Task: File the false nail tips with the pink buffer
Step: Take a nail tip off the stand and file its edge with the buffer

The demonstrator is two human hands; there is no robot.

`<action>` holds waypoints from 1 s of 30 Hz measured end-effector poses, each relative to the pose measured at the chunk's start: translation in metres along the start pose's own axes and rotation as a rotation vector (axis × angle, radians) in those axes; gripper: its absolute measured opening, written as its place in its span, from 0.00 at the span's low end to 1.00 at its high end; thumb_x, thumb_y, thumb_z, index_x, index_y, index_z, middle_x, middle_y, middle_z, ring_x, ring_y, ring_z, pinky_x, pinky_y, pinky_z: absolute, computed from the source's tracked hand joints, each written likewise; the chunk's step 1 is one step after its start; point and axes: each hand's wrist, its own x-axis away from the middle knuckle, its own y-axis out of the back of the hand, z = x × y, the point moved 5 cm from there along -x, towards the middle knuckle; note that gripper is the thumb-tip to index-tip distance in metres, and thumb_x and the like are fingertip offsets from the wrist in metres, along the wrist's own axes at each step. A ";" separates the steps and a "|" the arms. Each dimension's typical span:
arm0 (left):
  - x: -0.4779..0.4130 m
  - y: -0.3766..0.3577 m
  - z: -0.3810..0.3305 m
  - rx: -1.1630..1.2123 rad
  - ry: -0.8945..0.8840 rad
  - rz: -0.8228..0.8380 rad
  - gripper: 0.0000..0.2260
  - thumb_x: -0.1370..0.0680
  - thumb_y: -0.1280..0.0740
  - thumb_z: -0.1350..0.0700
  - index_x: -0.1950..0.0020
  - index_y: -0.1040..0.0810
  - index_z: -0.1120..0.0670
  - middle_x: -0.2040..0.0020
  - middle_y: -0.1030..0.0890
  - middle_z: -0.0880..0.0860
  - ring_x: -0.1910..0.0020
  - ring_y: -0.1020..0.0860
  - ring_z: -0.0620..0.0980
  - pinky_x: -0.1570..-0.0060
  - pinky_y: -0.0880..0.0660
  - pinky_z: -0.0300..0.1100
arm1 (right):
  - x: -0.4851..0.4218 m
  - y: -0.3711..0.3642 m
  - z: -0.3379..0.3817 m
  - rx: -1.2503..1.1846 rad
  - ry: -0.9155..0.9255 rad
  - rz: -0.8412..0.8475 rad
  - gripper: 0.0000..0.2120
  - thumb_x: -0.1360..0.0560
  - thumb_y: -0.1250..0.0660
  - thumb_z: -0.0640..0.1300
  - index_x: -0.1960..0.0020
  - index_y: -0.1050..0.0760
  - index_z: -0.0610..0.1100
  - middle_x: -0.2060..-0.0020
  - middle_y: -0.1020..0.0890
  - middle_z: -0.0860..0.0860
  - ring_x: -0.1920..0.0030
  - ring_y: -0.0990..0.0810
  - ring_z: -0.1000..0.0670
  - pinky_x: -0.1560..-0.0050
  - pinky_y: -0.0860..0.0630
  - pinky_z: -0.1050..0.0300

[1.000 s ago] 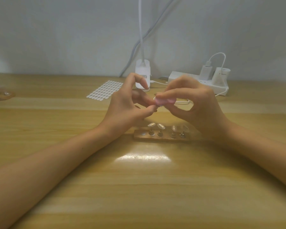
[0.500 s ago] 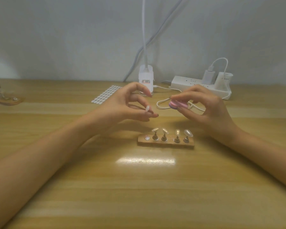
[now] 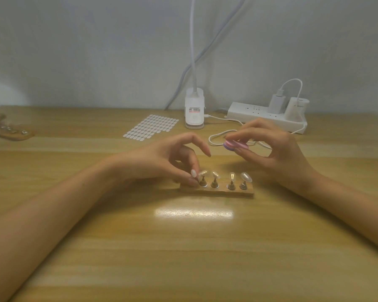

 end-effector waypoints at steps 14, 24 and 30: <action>0.001 -0.006 -0.007 -0.160 -0.011 0.014 0.29 0.29 0.22 0.64 0.34 0.29 0.48 0.55 0.21 0.46 0.59 0.22 0.40 0.62 0.26 0.30 | -0.001 0.001 0.002 0.025 -0.004 -0.006 0.09 0.24 0.26 0.38 0.44 0.16 0.42 0.53 0.18 0.48 0.52 0.19 0.50 0.50 0.24 0.60; -0.002 -0.017 -0.016 -0.339 -0.128 -0.196 0.24 0.26 0.23 0.60 0.34 0.28 0.49 0.49 0.18 0.45 0.53 0.22 0.44 0.63 0.30 0.26 | -0.001 0.007 -0.008 -0.025 -0.216 -0.089 0.10 0.23 0.27 0.44 0.43 0.17 0.44 0.50 0.18 0.53 0.52 0.18 0.54 0.51 0.24 0.59; -0.002 -0.021 -0.018 -0.307 -0.147 -0.298 0.19 0.26 0.24 0.62 0.40 0.26 0.50 0.59 0.18 0.43 0.59 0.20 0.41 0.63 0.27 0.31 | -0.001 0.006 -0.010 -0.065 -0.259 -0.080 0.09 0.23 0.27 0.44 0.43 0.16 0.45 0.50 0.19 0.53 0.52 0.18 0.54 0.51 0.23 0.56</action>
